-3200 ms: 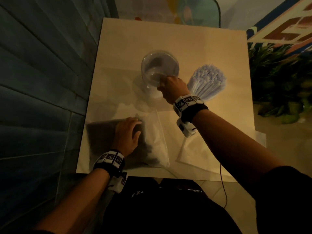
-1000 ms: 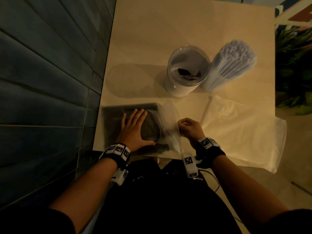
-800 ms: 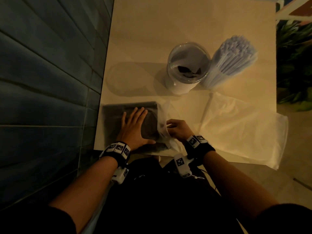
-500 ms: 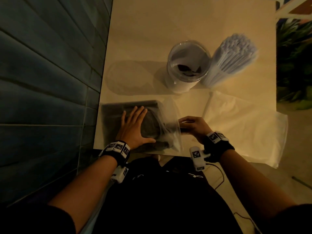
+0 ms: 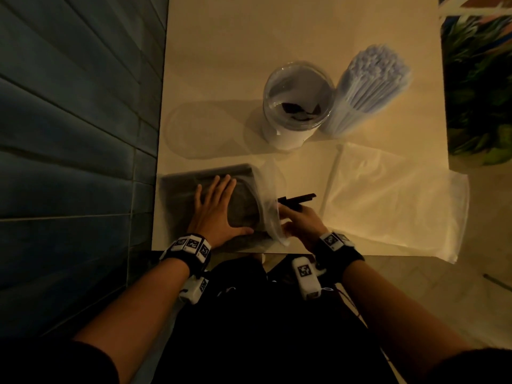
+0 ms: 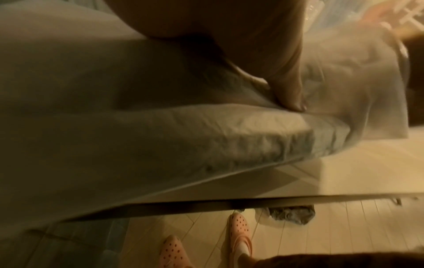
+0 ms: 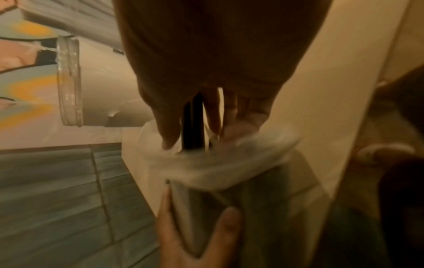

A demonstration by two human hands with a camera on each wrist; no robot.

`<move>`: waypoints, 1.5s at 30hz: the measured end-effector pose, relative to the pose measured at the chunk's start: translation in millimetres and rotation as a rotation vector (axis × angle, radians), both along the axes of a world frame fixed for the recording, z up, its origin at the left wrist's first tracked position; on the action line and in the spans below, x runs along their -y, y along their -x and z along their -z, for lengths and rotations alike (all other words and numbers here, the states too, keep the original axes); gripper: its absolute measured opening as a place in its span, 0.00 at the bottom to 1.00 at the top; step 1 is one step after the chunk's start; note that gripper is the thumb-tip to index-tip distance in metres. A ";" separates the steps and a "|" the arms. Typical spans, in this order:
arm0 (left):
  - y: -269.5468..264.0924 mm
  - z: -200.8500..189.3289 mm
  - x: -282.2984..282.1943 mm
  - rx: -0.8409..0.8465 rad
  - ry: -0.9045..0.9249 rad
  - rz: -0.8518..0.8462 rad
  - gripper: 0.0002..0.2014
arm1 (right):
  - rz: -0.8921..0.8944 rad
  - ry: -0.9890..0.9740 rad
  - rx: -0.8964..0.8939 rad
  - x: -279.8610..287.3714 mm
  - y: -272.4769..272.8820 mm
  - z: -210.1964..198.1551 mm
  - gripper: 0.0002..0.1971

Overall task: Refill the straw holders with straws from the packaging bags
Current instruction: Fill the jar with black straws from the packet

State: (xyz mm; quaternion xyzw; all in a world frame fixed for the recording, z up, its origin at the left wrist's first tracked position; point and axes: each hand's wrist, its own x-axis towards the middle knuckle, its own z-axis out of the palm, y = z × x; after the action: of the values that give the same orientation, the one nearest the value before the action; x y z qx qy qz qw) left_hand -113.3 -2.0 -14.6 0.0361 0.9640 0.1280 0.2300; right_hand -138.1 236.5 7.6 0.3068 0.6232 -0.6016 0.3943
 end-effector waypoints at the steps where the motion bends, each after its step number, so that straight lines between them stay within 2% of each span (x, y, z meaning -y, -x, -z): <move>1: -0.1 -0.1 -0.4 0.002 0.008 0.006 0.65 | 0.047 -0.011 -0.022 7.0 3.4 2.9 0.20; 3: -0.8 0.3 -1.8 -0.004 0.015 0.013 0.65 | 0.161 0.002 -0.049 18.8 9.4 7.4 0.16; 6: -0.5 0.4 -1.8 -0.002 0.019 0.018 0.65 | 0.259 0.000 -0.078 31.5 13.1 5.8 0.04; 10: -0.7 0.6 0.5 -0.016 0.005 0.010 0.65 | 0.423 -0.098 -0.083 26.1 17.1 0.6 0.07; 14: -2.0 0.1 0.6 -0.014 -0.013 0.004 0.65 | 0.704 0.016 -0.033 10.1 19.9 5.2 0.05; 17: -1.1 -0.5 -0.1 -0.002 -0.016 0.001 0.65 | 0.608 0.133 0.066 24.9 11.3 7.6 0.13; 19: -0.4 -1.0 -0.9 0.003 -0.017 -0.003 0.65 | 0.567 0.118 0.104 36.6 9.4 8.6 0.14; 23: -0.2 -2.1 -1.9 0.024 -0.014 -0.007 0.65 | 0.641 0.127 0.089 31.9 24.8 11.5 0.13; 25: 0.8 -2.7 -2.0 0.032 -0.028 -0.011 0.65 | 0.768 0.203 0.033 22.2 34.0 7.0 0.14; 28: 1.9 -3.2 -1.0 0.038 -0.036 -0.013 0.65 | 0.901 0.240 -0.175 9.7 45.4 -17.3 0.15; 32: 6.3 -5.9 2.4 0.060 -0.112 -0.030 0.66 | 0.813 0.134 -0.519 -11.6 60.7 -65.5 0.15; 34: 11.4 -16.3 0.5 0.104 -0.220 -0.094 0.66 | 0.737 0.091 -0.686 -20.3 69.1 -94.2 0.16; 36: 18.2 -35.7 -11.3 0.135 -0.467 -0.288 0.61 | 0.672 0.086 -0.832 -25.2 76.2 -124.5 0.17; 39: 29.6 -64.4 -42.8 0.173 -1.023 -0.691 0.39 | 0.551 0.138 -1.000 -23.7 80.5 -162.0 0.18; 41: 39.1 -79.0 -69.2 0.334 -1.335 -0.942 0.28 | 0.488 0.198 -1.022 -17.6 80.1 -176.4 0.17; 43: 48.9 -93.0 -93.2 0.556 -1.556 -1.102 0.30 | 0.424 0.261 -0.995 -8.3 78.3 -184.6 0.16; 45: 56.1 -102.3 -109.7 0.686 -1.689 -1.167 0.34 | 0.310 0.261 -0.994 -1.9 74.5 -186.4 0.14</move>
State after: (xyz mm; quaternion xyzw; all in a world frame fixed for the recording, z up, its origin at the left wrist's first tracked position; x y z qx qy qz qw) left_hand -169.4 107.7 87.7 -0.3195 0.3171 0.8439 0.2919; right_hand -212.5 238.4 194.0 0.0218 0.6023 -0.7979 -0.0070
